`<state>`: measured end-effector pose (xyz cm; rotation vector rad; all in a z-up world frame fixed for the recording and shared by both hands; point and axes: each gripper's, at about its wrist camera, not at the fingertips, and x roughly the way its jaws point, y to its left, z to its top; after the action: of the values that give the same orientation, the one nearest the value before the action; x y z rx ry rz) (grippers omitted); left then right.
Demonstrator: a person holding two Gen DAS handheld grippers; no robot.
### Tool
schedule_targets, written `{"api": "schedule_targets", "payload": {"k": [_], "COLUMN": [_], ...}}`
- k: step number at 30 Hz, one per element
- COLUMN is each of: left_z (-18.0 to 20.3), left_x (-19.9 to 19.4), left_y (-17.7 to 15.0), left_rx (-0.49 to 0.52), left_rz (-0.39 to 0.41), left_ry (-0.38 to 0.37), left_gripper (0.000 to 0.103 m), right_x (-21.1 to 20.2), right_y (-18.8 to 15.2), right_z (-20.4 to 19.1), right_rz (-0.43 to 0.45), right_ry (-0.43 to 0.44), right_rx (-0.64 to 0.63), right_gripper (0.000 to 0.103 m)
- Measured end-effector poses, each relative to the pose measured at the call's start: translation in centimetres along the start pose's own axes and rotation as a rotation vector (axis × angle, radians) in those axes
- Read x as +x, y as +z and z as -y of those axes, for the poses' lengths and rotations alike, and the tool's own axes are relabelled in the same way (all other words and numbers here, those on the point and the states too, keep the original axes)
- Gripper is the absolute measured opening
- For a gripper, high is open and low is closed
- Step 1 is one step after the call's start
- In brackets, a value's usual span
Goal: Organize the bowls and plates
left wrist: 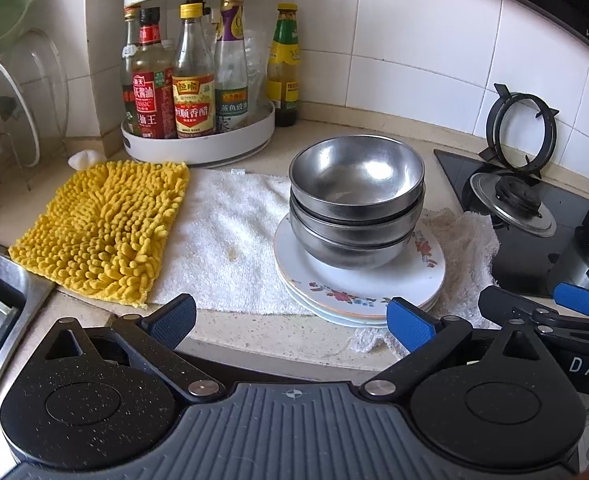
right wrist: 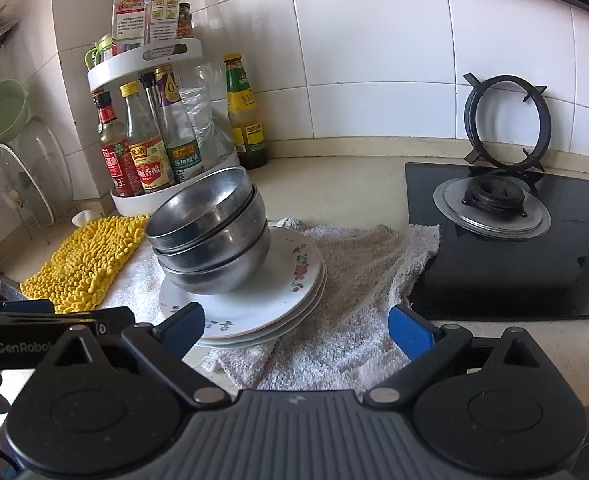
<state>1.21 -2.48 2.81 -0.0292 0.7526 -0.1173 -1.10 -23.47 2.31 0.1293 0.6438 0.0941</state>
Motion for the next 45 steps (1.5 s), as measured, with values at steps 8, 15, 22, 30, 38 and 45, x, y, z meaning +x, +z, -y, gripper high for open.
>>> {"api": "schedule_targets", "payload": {"k": [8, 15, 22, 30, 38, 45], "left_z": [0.4, 0.6, 0.6, 0.4, 0.6, 0.1], "left_x": [0.1, 0.1, -0.2, -1.0, -2.5, -2.9], "left_y": [-0.5, -0.5, -0.2, -0.2, 0.0, 0.1], "left_rx": [0.005, 0.004, 0.004, 0.011, 0.04, 0.017], "left_rz": [-0.012, -0.012, -0.006, 0.031, 0.096, 0.109], "left_ry": [-0.003, -0.004, 0.01, 0.023, 0.066, 0.049], "left_gripper": [0.102, 0.102, 0.102, 0.101, 0.101, 0.102], "right_x": [-0.3, -0.4, -0.5, -0.7, -1.5, -2.1], "right_y": [-0.1, -0.2, 0.0, 0.1, 0.4, 0.6], "right_z": [0.2, 0.2, 0.2, -0.1, -0.6, -0.9], "right_rz": [0.007, 0.006, 0.016, 0.026, 0.055, 0.073], "right_ry": [-0.005, -0.002, 0.007, 0.027, 0.042, 0.047], "right_rx": [0.023, 0.037, 0.042, 0.048, 0.046, 0.039], "right_gripper": [0.103, 0.103, 0.103, 0.103, 0.103, 0.103]}}
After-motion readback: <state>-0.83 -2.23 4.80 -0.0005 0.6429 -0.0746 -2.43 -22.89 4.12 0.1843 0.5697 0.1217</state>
